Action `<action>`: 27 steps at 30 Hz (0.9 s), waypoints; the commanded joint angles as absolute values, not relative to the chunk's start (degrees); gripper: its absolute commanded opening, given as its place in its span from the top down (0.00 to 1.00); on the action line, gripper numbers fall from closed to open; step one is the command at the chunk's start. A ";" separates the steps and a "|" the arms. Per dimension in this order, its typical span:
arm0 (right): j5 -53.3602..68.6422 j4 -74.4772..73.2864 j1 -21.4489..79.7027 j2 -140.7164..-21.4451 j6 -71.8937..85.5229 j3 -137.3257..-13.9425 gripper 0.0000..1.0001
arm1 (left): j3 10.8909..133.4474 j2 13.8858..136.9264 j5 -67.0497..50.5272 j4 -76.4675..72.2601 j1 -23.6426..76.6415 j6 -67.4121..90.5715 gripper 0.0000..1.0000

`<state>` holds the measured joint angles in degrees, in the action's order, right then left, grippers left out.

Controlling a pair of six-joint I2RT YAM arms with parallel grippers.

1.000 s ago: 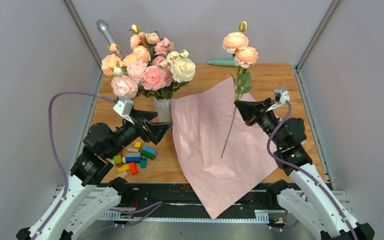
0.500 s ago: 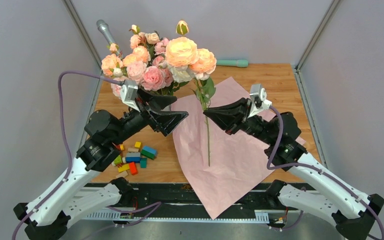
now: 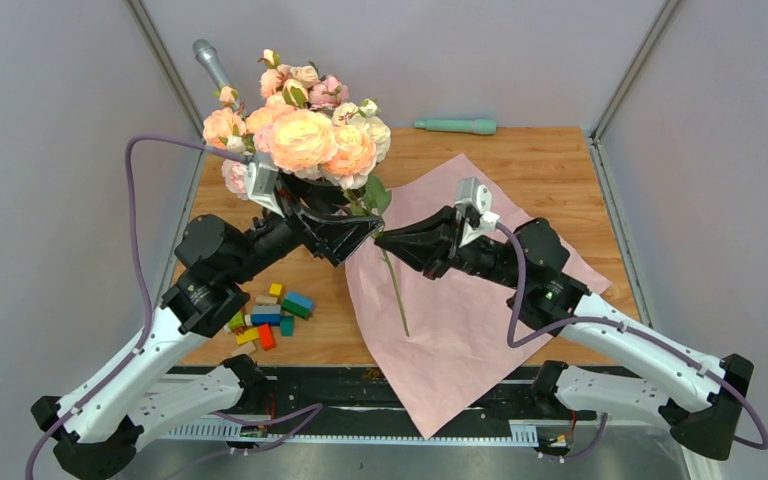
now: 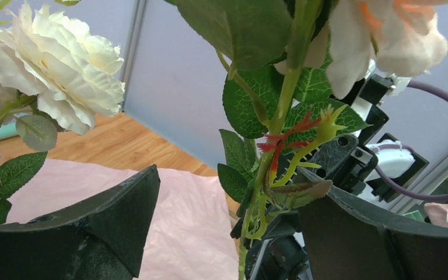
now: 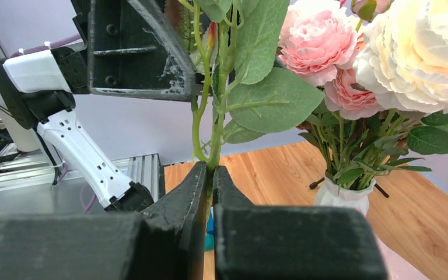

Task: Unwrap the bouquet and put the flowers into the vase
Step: Insert the fake flower into the vase.

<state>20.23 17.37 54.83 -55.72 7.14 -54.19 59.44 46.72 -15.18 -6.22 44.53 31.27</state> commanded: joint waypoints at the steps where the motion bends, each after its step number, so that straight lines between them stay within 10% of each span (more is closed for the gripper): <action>1: 20.45 18.60 55.38 -56.26 4.89 -57.74 1.00 | 61.43 47.37 -16.29 -8.67 44.73 32.63 0.21; 13: 16.58 15.78 56.07 -58.85 1.92 -58.35 1.00 | 61.27 47.19 -15.25 -7.04 44.74 32.90 0.98; 21: 14.42 14.94 56.16 -58.56 0.73 -57.90 0.99 | 61.25 46.55 -14.42 -5.35 44.74 29.29 1.00; 27: 10.59 16.43 56.16 -57.55 0.33 -55.58 0.74 | 63.18 45.79 -13.71 -1.08 44.75 19.46 1.00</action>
